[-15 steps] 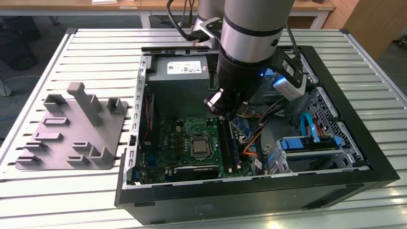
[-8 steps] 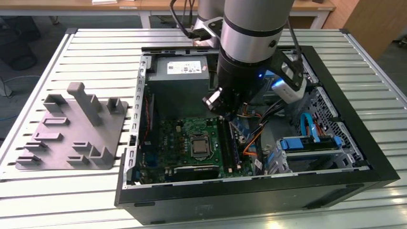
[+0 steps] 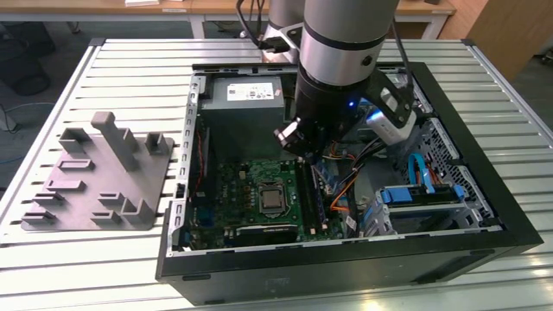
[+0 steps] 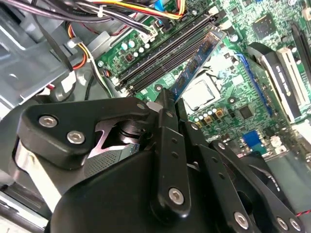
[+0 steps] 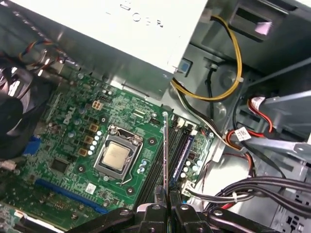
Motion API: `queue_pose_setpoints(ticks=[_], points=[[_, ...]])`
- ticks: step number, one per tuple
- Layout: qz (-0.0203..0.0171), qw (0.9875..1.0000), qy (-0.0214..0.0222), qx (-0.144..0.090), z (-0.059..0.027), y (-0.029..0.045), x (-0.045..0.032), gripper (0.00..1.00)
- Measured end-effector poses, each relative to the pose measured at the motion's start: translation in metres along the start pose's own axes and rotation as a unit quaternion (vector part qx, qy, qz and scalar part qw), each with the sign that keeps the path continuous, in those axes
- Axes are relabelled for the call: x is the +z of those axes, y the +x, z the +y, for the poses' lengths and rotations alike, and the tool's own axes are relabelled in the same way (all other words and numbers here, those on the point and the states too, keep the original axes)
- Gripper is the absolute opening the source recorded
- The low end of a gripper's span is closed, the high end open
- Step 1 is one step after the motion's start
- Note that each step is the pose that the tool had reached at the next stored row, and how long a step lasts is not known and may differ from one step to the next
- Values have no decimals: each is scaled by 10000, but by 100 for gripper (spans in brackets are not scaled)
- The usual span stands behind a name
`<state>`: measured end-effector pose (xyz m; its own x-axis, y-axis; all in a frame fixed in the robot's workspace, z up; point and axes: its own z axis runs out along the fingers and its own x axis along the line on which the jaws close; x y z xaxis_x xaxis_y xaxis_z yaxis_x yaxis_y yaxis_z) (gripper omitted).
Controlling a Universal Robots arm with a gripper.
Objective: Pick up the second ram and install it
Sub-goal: 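Insert the second ram into the second slot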
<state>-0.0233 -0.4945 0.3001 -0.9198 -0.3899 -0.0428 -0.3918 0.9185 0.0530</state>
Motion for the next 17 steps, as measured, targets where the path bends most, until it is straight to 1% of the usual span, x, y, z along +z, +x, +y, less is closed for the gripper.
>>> queue_pose_setpoints(ticks=[4,8,12,17], points=[[-11,9998,12,220,0,0,2,14],[-22,9989,27,468,0,0,5,14],[-33,9975,39,703,0,0,7,14],[-47,9952,51,973,-1,0,10,14]])
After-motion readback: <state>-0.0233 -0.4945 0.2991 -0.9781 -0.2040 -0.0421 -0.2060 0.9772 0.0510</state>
